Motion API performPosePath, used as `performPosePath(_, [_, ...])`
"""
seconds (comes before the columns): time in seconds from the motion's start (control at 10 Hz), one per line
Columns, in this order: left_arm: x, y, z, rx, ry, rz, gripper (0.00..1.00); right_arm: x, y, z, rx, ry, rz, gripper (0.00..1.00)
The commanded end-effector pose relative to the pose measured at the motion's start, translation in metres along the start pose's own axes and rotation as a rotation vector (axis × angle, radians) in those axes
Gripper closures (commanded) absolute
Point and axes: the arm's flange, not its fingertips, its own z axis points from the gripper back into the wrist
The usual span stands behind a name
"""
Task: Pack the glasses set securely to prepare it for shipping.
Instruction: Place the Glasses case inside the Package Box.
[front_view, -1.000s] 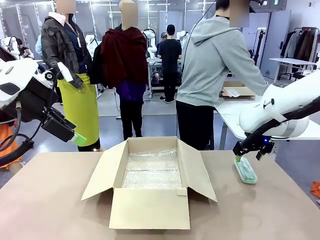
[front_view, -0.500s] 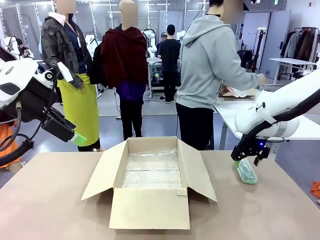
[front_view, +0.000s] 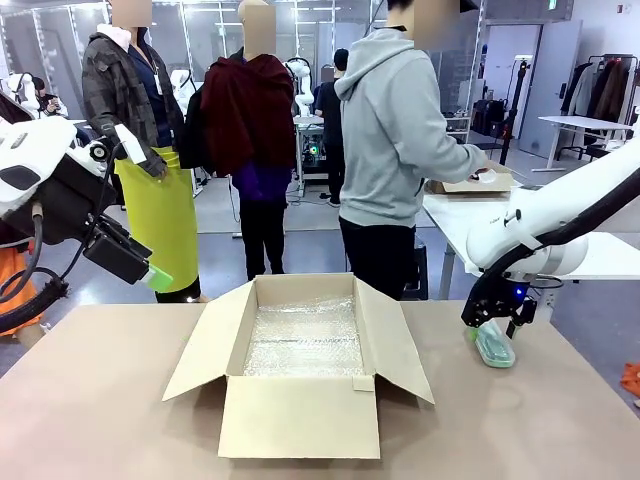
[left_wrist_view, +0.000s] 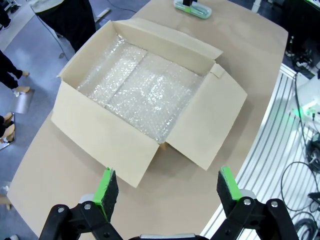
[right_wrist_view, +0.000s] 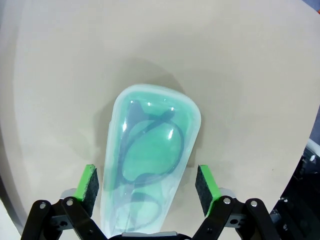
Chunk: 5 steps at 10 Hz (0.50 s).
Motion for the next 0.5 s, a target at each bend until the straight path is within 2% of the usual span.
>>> performPosePath(0.0, [-0.0001,0.0,0.0018,0.002,-0.002,0.005,0.0,0.0107,0.0028,-0.0011,0.007,0.021,-0.04,0.07])
performPosePath(0.4, [-0.0001,0.0,0.0018,0.002,-0.002,0.005,0.0,0.0125,-0.0005,-0.0021,-0.005,0.036,-0.046,0.47])
